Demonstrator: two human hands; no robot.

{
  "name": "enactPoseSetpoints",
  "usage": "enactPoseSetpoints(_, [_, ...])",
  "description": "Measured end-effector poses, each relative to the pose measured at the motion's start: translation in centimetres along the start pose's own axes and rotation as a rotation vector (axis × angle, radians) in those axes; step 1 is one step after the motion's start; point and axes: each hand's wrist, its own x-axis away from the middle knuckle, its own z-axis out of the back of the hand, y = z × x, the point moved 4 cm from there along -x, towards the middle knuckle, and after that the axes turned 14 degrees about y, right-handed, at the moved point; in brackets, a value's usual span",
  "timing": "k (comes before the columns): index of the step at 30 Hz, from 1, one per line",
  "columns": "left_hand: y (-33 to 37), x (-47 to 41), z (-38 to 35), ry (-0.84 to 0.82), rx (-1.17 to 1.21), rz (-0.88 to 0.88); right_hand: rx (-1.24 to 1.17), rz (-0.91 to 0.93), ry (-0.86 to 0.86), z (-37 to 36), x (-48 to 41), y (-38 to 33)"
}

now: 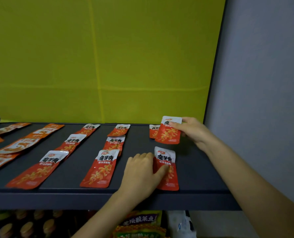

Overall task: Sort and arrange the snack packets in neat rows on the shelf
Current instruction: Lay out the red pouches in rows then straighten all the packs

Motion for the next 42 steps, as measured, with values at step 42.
enactPoseSetpoints(42, [0.6, -0.8, 0.4, 0.165, -0.231, -0.122, 0.753, 0.173, 0.079, -3.4, -1.9, 4.5])
